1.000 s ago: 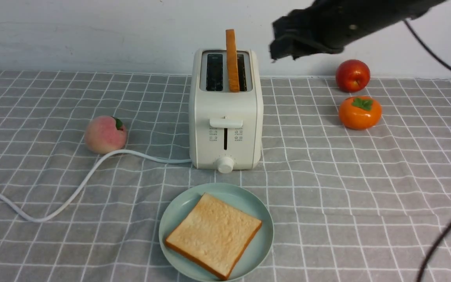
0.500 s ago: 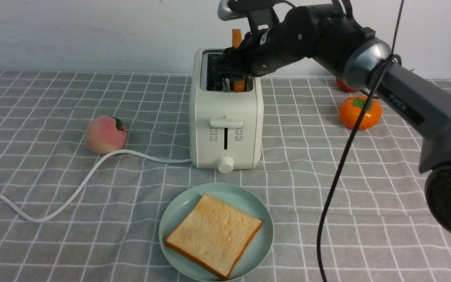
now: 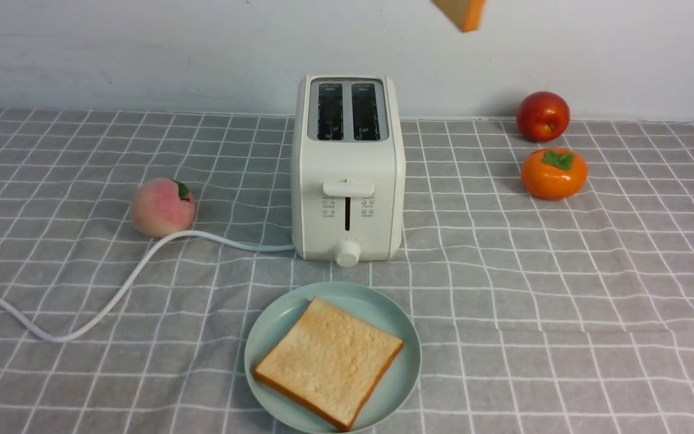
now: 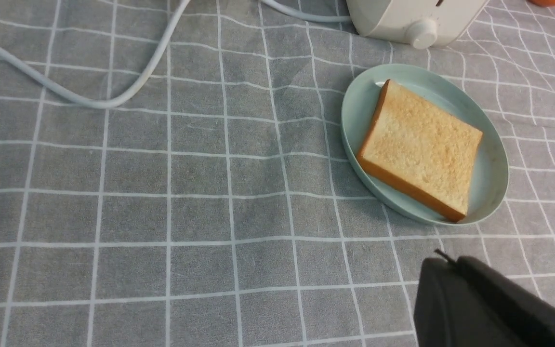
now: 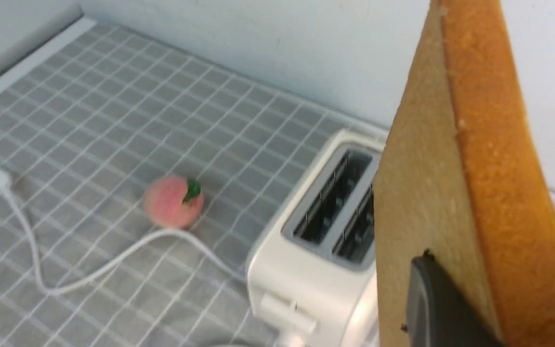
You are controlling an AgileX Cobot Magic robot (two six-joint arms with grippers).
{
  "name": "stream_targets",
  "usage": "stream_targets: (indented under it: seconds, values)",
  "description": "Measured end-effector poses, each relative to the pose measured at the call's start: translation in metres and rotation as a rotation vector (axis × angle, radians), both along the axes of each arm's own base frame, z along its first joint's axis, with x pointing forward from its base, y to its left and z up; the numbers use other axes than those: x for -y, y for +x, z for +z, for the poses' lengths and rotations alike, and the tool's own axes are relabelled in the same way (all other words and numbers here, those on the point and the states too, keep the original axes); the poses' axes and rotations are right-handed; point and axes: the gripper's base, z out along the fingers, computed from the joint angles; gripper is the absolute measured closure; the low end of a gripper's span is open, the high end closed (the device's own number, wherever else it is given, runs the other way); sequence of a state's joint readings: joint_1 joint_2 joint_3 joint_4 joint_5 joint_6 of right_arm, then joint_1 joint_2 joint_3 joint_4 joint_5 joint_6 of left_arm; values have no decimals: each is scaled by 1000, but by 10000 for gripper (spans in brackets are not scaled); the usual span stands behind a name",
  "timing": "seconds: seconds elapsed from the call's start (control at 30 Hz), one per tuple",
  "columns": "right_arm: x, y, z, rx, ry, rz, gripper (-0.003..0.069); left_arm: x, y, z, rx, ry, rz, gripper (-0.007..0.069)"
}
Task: Take toasted bread from bread machine on grey coffee table place on plate.
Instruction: 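Place the held slice of bread on top of the slice on the plate with the right gripper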
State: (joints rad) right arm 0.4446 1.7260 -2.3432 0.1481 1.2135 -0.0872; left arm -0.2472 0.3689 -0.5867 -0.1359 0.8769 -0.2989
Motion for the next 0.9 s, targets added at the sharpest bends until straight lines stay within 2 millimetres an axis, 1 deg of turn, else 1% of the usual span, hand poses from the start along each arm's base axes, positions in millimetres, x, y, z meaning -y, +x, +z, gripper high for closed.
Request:
stream_targets:
  seconds: [0.07, 0.13, 0.2, 0.23, 0.33, 0.37, 0.4, 0.43, 0.47, 0.53, 0.57, 0.6, 0.67, 0.7, 0.77, 0.83, 0.87, 0.9]
  values:
    - [9, -25, 9, -15, 6, 27, 541, 0, 0, 0, -2, 1, 0, 638]
    - [12, -40, 3, -64, 4, 69, 541, 0, 0, 0, -3, 2, 0, 638]
    - [12, -52, -9, -123, 7, 122, 541, 0, 0, 0, -3, 2, 0, 638]
    - [9, -55, -22, -178, 7, 160, 541, 0, 0, 0, -4, 2, 0, 638]
    - [-4, -56, -76, -380, 11, 282, 541, 0, 0, -1, -8, 4, -1, 638]
    - [-11, -54, -103, -462, 26, 332, 541, 0, -1, -1, -15, 6, -2, 638]
    - [-11, -54, -103, -462, 26, 332, 541, 0, -1, -1, -16, 6, -2, 638]
    - [-22, -47, -141, -536, 74, 377, 541, 0, -1, -2, -27, 10, -4, 638]
    - [-28, -40, -164, -566, 120, 382, 541, 0, -2, -3, -32, 11, -5, 638]
    - [-36, -30, -193, -573, 175, 381, 541, 0, -2, -3, -40, 14, -6, 638]
    - [-37, -27, -198, -579, 180, 378, 541, 0, -2, -3, -40, 14, -6, 638]
    - [-42, -18, -218, -590, 229, 358, 541, 0, -3, -4, -48, 16, -7, 638]
    - [-49, -5, -239, -606, 269, 341, 541, 0, -3, -4, -56, 18, -8, 638]
    - [-50, -4, -241, -609, 273, 339, 541, 0, -3, -4, -56, 18, -8, 638]
    - [-59, 13, -269, -670, 339, 289, 541, 0, -4, -5, -67, 22, -9, 638]
    - [-63, 22, -288, -710, 363, 251, 541, -1, -4, -6, -78, 25, -11, 638]
    - [-64, 23, -292, -720, 363, 246, 540, -1, -4, -6, -78, 25, -11, 638]
    - [-66, 28, -306, -749, 369, 220, 517, -1, -5, -7, -90, 28, -12, 638]
